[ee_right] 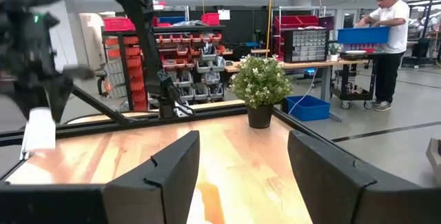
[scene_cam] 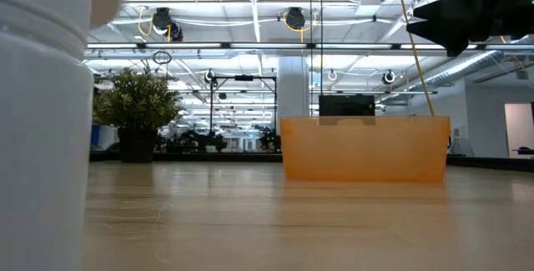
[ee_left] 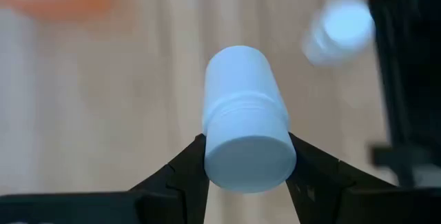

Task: Pick and place pill bottles into a basket
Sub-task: Put the pill bottle into the bin

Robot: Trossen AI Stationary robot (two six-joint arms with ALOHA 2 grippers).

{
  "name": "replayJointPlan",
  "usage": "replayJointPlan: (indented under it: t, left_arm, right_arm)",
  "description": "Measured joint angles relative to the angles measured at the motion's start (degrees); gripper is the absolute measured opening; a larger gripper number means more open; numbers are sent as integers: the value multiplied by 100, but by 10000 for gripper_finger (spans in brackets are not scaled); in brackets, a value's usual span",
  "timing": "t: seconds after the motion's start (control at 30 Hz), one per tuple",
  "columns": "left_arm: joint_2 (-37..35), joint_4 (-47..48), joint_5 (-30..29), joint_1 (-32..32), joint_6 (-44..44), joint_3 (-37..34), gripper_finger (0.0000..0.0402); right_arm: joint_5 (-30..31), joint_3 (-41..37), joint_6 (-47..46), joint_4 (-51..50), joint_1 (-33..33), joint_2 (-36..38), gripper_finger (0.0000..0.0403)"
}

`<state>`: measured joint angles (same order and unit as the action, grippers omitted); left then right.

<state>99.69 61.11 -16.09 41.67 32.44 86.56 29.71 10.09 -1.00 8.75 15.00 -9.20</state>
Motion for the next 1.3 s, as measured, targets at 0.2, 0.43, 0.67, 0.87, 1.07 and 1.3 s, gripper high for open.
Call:
replayJointPlan:
  t: [0.2,0.43,0.67,0.87,1.07,1.3]
  left_arm:
    - [-368,99,-611,-748,-1133,411,164]
    - [-328,153,-117,-2132,-2520,1225,164]
    - [-311,-136,416,-3036,-3447,1535,164]
    - [166,-251,757,-3388,-3932,1539,164]
    - [909,-65,1049,-3550,-4279,1930,164]
    - [1924,792,1160,-3567,-4704,3271,164]
  right_arm:
    - [0,0,-62,2,-2,-98,212]
    - [2,0,-91,7,-1,-106,212]
    - [9,0,-51,9,0,-106,212]
    - [17,0,-6,24,0,-106,212]
    - [22,0,18,48,-2,-106,212]
    - [22,0,18,48,0,-106,212]
